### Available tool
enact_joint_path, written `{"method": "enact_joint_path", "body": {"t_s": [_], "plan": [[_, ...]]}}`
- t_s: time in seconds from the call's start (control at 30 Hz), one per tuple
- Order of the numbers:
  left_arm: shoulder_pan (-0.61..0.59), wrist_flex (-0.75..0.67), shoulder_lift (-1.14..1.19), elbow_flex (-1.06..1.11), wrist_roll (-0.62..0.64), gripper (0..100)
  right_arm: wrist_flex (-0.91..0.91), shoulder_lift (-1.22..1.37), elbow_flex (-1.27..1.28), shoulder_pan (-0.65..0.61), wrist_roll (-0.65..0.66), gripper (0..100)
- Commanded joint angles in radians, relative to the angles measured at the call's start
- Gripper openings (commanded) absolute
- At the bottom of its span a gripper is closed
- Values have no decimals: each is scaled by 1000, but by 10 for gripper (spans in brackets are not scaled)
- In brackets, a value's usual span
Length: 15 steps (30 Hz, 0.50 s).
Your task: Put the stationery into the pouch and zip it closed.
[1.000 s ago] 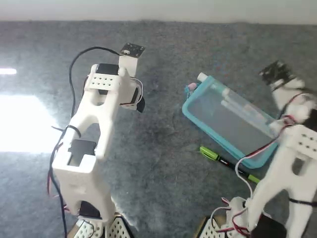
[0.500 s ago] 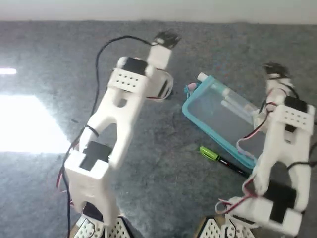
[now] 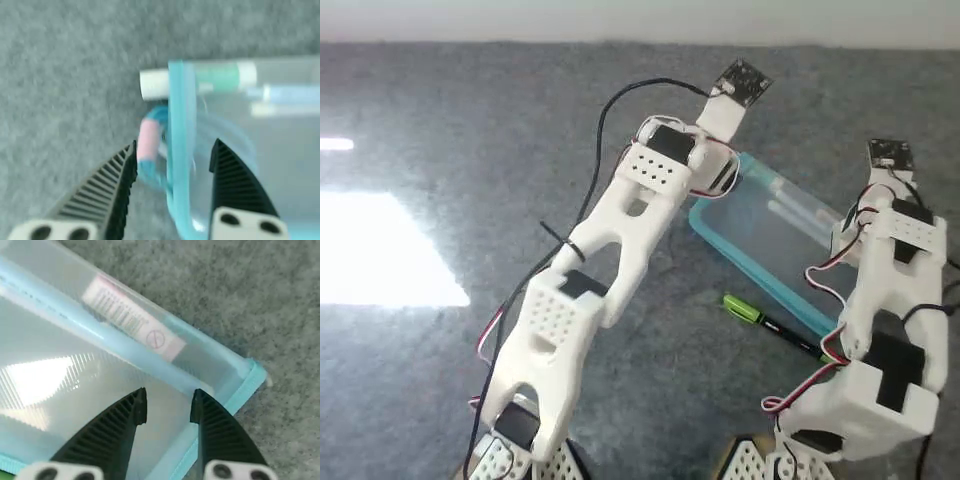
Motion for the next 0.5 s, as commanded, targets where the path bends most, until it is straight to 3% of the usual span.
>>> {"method": "enact_joint_path", "body": {"t_s": [0.0, 0.23, 0.47], "plan": [[11, 41, 124, -220, 12, 228, -24, 21, 0, 8, -9, 158], [44, 203, 376, -625, 14, 228, -30, 21, 43, -56, 23, 158], [48, 341, 465, -802, 46, 229, -31, 21, 49, -61, 66, 158]]}}
